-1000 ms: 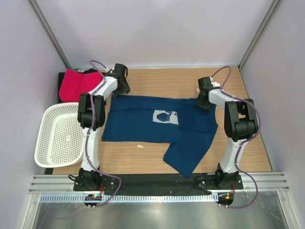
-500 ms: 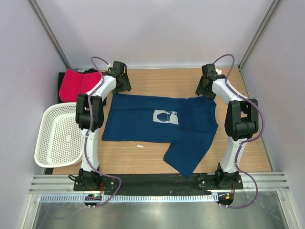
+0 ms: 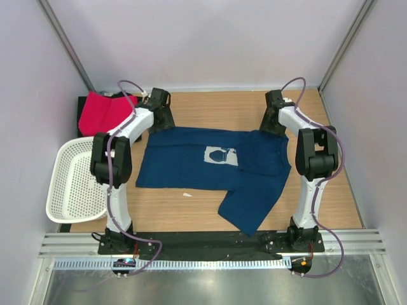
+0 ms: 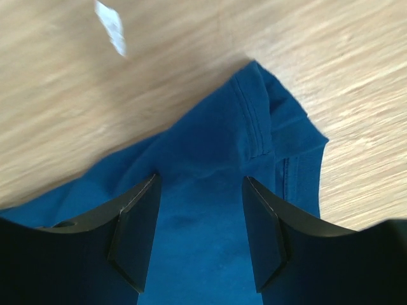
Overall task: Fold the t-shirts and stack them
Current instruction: Fold the tshirt
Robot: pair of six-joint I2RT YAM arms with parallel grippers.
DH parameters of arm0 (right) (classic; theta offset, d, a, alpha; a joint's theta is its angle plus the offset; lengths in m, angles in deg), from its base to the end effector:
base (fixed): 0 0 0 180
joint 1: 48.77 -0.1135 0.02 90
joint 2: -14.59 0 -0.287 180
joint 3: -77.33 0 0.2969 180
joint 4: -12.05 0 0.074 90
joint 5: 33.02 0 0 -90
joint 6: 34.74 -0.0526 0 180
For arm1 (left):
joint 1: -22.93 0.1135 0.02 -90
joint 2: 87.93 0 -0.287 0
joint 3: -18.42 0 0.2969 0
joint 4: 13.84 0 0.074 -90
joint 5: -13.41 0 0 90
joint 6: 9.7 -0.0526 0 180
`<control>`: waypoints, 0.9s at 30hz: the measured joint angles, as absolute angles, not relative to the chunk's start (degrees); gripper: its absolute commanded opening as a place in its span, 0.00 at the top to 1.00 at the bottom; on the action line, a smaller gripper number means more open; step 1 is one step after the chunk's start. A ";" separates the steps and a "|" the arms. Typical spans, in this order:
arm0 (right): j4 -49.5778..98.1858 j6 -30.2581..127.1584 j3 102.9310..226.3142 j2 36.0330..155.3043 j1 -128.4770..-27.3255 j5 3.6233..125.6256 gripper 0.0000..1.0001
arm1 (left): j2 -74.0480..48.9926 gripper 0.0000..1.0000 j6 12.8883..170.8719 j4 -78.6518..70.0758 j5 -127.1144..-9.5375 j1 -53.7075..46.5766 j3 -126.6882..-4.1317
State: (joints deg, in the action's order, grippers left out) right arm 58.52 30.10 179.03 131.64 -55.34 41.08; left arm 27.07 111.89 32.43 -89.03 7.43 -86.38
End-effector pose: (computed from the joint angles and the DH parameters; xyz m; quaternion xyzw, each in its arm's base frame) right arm 0.4941 0.0424 0.1807 0.1884 0.9425 -0.0631 0.2686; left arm 0.4875 -0.1234 0.2165 -0.1642 0.9381 -0.0194 0.3043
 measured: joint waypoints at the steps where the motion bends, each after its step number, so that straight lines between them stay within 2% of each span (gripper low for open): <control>1: 58.60 29.90 178.46 132.10 -55.30 40.97 0.41 | 27.77 0.34 111.98 32.51 -89.14 7.49 -86.21; 14: 56.22 29.46 179.47 136.39 -52.96 41.30 0.41 | 35.07 0.36 113.14 32.60 -89.95 7.75 -86.27; 19: 55.72 30.88 186.42 141.19 -51.69 41.32 0.41 | 38.74 0.36 113.21 33.50 -89.95 8.21 -91.98; 27: 56.11 34.45 204.78 152.49 -50.69 41.76 0.39 | 46.06 0.36 112.83 33.50 -88.31 9.35 -103.98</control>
State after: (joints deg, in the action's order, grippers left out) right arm 56.11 34.45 204.78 152.49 -50.69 41.76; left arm 46.06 112.83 33.50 -88.31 9.35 -103.98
